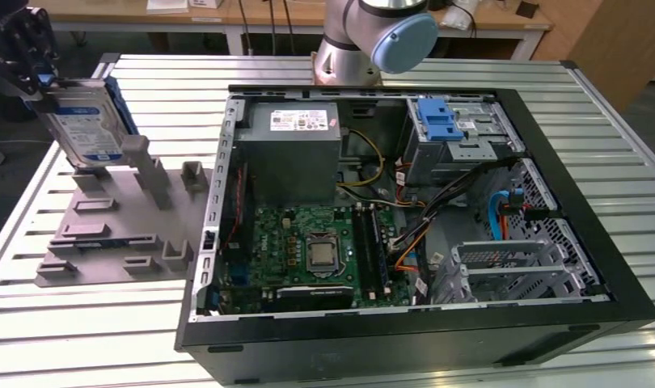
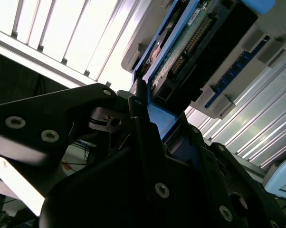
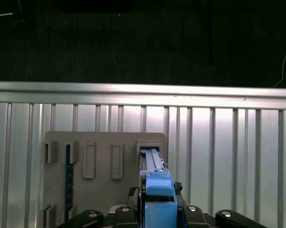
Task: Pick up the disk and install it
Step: 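Pick up the disk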
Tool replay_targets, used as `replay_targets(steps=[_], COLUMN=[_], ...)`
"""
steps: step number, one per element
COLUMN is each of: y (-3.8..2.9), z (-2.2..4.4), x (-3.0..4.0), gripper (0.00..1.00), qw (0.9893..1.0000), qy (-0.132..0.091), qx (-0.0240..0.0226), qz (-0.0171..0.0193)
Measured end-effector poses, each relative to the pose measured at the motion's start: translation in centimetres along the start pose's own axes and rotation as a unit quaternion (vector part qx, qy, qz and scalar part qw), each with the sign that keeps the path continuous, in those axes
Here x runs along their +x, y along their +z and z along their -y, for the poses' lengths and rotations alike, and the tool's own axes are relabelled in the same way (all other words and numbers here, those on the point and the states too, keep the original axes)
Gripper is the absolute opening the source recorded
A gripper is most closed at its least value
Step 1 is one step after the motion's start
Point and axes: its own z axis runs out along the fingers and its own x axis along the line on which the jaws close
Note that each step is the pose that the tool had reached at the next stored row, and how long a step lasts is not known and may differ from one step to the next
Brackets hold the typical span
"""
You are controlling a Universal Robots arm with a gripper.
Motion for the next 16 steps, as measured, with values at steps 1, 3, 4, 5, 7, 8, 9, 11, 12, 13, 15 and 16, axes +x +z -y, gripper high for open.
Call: replay_targets(steps=[1,3,4,5,7,8,9,11,12,13,15,16], y=[-0.01,-0.03,-0.05,-0.06,-0.06,-0.06,-0.06,-0.06,-0.06,-0.06,-0.06,-0.06], z=[0.0,0.0,0.0,0.0,0.0,0.0,0.0,0.0,0.0,0.0,0.0,0.0], x=[0.0,0.0,0.0,0.0,0.0,0.0,0.0,0.0,0.0,0.0,0.0,0.0], gripper=[0.36,0.36,0.36,0.36,0.36,0.36,0.36,0.36,0.36,0.36,0.36,0.36], qw=[1.0,1.0,1.0,1.0,1.0,1.0,1.0,1.0,1.0,1.0,1.0,1.0], qy=[0.0,0.0,0.0,0.0,0.0,0.0,0.0,0.001,0.001,0.001,0.001,0.001], qx=[0.0,0.0001,0.0,0.0,0.0,0.0,0.0,0.0,0.0,0.0,0.0,0.0], qz=[0.0,0.0,0.0,0.0,0.0,0.0,0.0,0.0,0.0,0.0,0.0,0.0])
